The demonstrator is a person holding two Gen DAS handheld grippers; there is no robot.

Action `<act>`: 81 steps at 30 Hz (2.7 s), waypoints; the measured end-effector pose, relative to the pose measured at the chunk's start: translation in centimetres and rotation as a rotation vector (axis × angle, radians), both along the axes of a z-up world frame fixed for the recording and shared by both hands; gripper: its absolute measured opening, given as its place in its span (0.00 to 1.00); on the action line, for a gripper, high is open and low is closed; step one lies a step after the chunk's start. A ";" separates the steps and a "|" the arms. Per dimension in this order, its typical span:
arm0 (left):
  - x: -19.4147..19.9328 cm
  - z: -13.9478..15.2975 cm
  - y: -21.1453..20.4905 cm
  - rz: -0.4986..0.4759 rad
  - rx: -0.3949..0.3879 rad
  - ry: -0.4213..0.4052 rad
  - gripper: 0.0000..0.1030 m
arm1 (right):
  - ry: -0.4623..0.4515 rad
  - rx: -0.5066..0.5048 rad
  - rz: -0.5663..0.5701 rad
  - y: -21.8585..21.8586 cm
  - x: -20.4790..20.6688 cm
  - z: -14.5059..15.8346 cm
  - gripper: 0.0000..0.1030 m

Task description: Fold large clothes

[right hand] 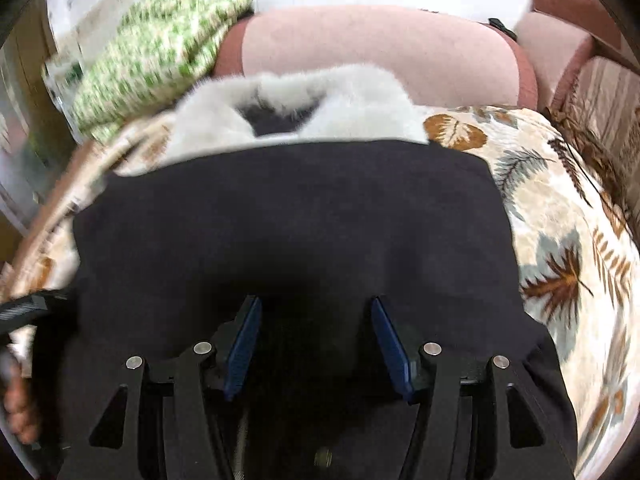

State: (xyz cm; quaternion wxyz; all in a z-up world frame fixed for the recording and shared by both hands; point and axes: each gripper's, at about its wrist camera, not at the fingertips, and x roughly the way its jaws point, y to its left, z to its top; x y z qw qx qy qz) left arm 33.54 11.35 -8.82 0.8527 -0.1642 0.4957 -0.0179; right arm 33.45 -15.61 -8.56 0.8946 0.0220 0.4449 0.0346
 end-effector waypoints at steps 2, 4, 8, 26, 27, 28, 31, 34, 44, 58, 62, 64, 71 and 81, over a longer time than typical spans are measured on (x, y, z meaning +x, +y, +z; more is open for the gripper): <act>0.1 -0.2 -0.3 -0.006 0.017 0.004 0.41 | 0.010 -0.028 0.007 0.3 1.1 -1.2 0.63; 0.2 -0.2 -0.3 -0.001 0.019 0.009 0.42 | 0.008 -0.031 0.007 0.2 1.7 -2.0 0.66; -0.4 0.9 -0.7 -0.024 0.069 -0.009 0.44 | 0.022 -0.049 0.006 0.1 2.3 -2.8 0.69; -3.5 5.1 9.1 0.322 0.175 -0.158 0.69 | -0.081 -0.027 0.196 13.3 5.1 0.6 0.51; -3.5 5.1 8.9 0.311 0.194 -0.160 0.69 | -0.070 -0.055 0.182 14.1 6.0 -0.2 0.52; -3.4 5.1 8.5 0.302 0.210 -0.162 0.69 | -0.057 -0.081 0.169 14.4 6.9 -0.8 0.52; -3.1 4.9 7.8 0.277 0.232 -0.160 0.69 | -0.047 -0.109 0.139 14.5 8.5 -1.7 0.54; -3.0 4.6 7.3 0.228 0.234 -0.178 0.69 | -0.027 -0.126 0.160 14.3 8.6 -1.3 0.54; -3.8 3.7 6.7 0.151 0.219 -0.128 0.70 | -0.056 0.188 0.114 0.3 -2.3 7.4 0.73; -9.3 0.7 6.6 0.055 -0.037 -0.042 0.70 | 0.074 0.421 -0.386 -23.9 -18.0 -2.5 0.79; -10.5 -2.3 7.3 0.018 -0.174 0.065 0.70 | 0.121 0.603 -0.382 -25.2 -18.8 -5.7 0.79; -10.9 -3.9 7.3 0.000 -0.237 0.113 0.70 | 0.125 0.676 -0.357 -24.9 -19.0 -6.9 0.79; -13.8 -3.9 6.3 -0.096 -0.356 0.032 0.69 | 0.133 0.815 -0.251 -23.4 -20.7 -7.3 0.80; -19.6 -5.6 7.8 -0.106 -0.582 0.025 0.69 | 0.137 0.792 -0.103 -19.5 -25.3 -6.3 0.81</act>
